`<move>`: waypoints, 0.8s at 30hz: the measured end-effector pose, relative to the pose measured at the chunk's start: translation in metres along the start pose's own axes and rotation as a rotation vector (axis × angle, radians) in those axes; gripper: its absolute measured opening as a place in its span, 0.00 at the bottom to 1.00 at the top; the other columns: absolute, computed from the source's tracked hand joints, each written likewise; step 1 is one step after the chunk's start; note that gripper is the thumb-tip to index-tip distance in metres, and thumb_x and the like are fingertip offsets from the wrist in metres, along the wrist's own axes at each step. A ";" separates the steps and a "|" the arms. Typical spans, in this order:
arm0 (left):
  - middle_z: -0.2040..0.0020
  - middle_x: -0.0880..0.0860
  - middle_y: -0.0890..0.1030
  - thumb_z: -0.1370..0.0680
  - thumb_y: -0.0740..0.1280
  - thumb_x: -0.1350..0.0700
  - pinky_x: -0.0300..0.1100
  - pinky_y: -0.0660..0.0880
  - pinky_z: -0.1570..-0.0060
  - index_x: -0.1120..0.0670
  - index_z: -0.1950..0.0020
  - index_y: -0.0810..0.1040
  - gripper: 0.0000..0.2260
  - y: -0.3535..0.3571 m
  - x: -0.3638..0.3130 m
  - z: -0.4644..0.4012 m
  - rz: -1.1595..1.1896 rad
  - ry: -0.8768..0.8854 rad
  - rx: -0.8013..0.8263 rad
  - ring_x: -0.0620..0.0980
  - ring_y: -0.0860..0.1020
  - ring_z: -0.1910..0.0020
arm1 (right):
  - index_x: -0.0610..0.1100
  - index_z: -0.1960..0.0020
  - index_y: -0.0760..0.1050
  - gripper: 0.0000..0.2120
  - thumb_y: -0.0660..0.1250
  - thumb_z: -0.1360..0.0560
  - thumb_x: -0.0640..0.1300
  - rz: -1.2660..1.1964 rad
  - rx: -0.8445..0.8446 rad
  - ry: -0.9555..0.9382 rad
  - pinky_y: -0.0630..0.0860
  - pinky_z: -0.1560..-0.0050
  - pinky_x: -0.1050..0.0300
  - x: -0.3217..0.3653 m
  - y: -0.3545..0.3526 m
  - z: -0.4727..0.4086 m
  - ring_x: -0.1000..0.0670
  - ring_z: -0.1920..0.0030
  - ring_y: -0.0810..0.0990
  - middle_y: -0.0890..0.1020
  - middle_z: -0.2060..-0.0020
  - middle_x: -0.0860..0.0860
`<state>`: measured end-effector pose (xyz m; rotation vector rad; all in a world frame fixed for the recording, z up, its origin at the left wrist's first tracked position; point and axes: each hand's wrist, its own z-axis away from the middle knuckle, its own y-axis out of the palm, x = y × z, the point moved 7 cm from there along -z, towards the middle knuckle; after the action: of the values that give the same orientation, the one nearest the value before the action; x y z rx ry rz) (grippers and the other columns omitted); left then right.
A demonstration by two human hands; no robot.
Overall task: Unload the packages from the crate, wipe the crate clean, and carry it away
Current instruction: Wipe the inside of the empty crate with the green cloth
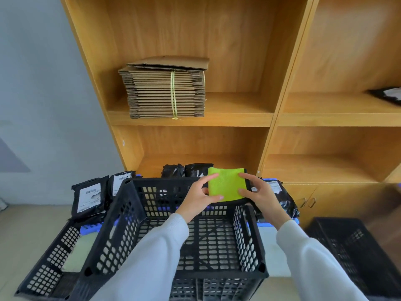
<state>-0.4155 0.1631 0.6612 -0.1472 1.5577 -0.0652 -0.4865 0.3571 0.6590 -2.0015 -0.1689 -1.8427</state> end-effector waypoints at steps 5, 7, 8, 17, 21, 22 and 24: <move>0.32 0.42 0.77 0.25 0.76 0.56 0.45 0.80 0.40 0.44 0.27 0.75 0.28 0.043 0.005 -0.041 -0.103 0.021 -0.048 0.43 0.82 0.45 | 0.55 0.34 0.79 0.22 0.72 0.24 0.37 0.020 -0.088 0.017 0.72 0.31 0.48 -0.024 -0.068 -0.010 0.52 0.29 0.73 0.79 0.33 0.55; 0.35 0.40 0.80 0.24 0.75 0.56 0.45 0.78 0.39 0.45 0.30 0.78 0.23 0.064 0.008 -0.057 -0.130 0.032 -0.031 0.40 0.81 0.43 | 0.55 0.36 0.79 0.22 0.71 0.24 0.35 0.000 -0.131 0.028 0.79 0.38 0.50 -0.035 -0.098 -0.012 0.49 0.32 0.77 0.80 0.34 0.52; 0.37 0.38 0.80 0.24 0.75 0.56 0.43 0.76 0.39 0.45 0.32 0.79 0.21 0.073 0.010 -0.064 -0.150 0.033 -0.020 0.38 0.80 0.41 | 0.54 0.35 0.79 0.22 0.70 0.24 0.34 0.005 -0.147 0.043 0.81 0.43 0.55 -0.040 -0.109 -0.012 0.47 0.34 0.78 0.79 0.33 0.49; 0.23 0.48 0.68 0.19 0.67 0.51 0.49 0.58 0.22 0.50 0.25 0.72 0.21 0.134 0.048 -0.107 -0.629 0.042 -0.163 0.47 0.61 0.21 | 0.49 0.34 0.78 0.21 0.67 0.23 0.32 0.145 -0.155 0.226 0.83 0.57 0.50 -0.118 -0.164 -0.004 0.36 0.49 0.82 0.82 0.41 0.45; 0.17 0.50 0.56 0.18 0.66 0.51 0.56 0.47 0.19 0.52 0.17 0.54 0.33 0.144 0.075 -0.114 -0.815 -0.038 -0.188 0.51 0.49 0.17 | 0.47 0.34 0.79 0.20 0.65 0.22 0.31 0.152 -0.063 0.346 0.82 0.51 0.59 -0.176 -0.152 -0.002 0.48 0.50 0.81 0.80 0.40 0.48; 0.16 0.49 0.53 0.17 0.65 0.51 0.57 0.46 0.19 0.52 0.16 0.52 0.33 0.146 0.079 -0.113 -0.859 -0.042 -0.188 0.50 0.47 0.17 | 0.48 0.35 0.80 0.20 0.65 0.22 0.31 0.143 -0.050 0.375 0.81 0.50 0.61 -0.190 -0.148 -0.002 0.50 0.48 0.81 0.80 0.38 0.49; 0.16 0.48 0.49 0.16 0.62 0.51 0.57 0.45 0.19 0.51 0.16 0.51 0.32 0.150 0.085 -0.113 -0.908 -0.045 -0.187 0.48 0.44 0.17 | 0.51 0.39 0.81 0.21 0.64 0.23 0.31 0.125 -0.009 0.424 0.82 0.46 0.54 -0.216 -0.135 -0.001 0.49 0.47 0.82 0.81 0.38 0.49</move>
<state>-0.5351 0.2940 0.5559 -0.9870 1.3406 -0.6231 -0.5616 0.5193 0.4772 -1.5409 0.0856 -2.1324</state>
